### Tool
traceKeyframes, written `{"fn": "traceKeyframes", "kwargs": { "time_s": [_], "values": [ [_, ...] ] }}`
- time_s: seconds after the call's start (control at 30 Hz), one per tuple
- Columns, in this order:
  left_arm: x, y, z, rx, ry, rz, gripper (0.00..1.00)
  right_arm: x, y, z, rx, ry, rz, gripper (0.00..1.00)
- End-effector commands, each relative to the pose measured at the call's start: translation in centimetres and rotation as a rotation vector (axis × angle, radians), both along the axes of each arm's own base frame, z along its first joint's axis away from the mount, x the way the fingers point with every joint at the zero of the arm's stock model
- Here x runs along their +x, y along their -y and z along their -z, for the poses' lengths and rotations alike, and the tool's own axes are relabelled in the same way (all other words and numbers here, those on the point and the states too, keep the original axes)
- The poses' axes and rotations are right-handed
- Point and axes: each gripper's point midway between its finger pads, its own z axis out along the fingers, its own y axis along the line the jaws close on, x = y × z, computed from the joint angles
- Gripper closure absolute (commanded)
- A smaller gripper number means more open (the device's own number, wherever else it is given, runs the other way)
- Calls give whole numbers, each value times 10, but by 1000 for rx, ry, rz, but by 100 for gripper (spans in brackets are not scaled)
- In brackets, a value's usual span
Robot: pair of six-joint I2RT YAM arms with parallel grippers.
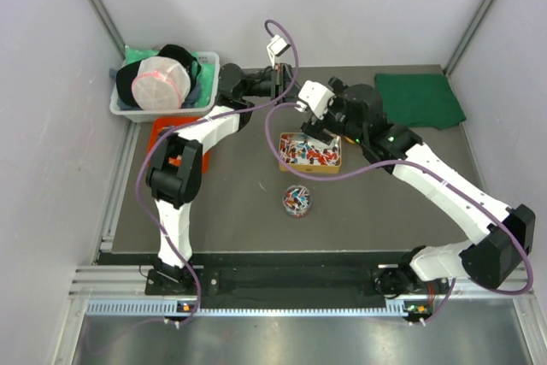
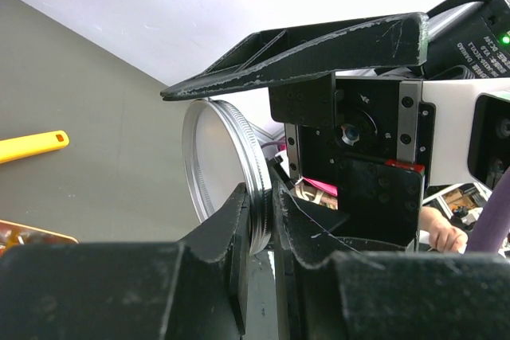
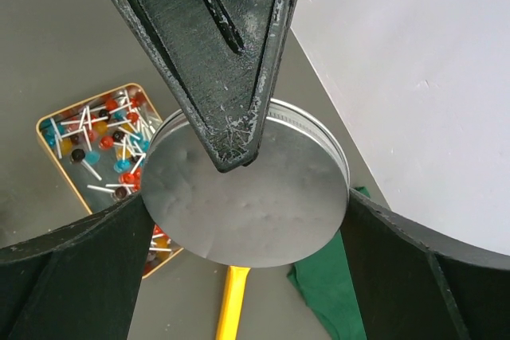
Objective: Pack the candies
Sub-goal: Pick up the bottle lid at the center of the board.
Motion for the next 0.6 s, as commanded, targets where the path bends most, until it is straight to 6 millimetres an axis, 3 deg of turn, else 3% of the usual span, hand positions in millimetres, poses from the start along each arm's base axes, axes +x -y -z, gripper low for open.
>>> {"fn": "traceKeyframes", "kwargs": {
  "time_s": [0.0,0.13,0.33,0.47,0.57],
  "values": [
    [-13,-4,-22,-29,110,30,97,-2,8,-29,69,60,5,10],
    [-12,-3,-21,-29,106,31,97,-3,6,-31,73,60,-6,14],
    [-11,-2,-19,-27,101,31,95,-3,2,-29,71,50,-27,34],
    [-9,-2,-17,-26,96,32,81,-4,0,-29,70,45,-36,44],
    [-7,-2,-16,-26,93,29,69,-6,1,-28,68,41,-38,45]
  ]
}}
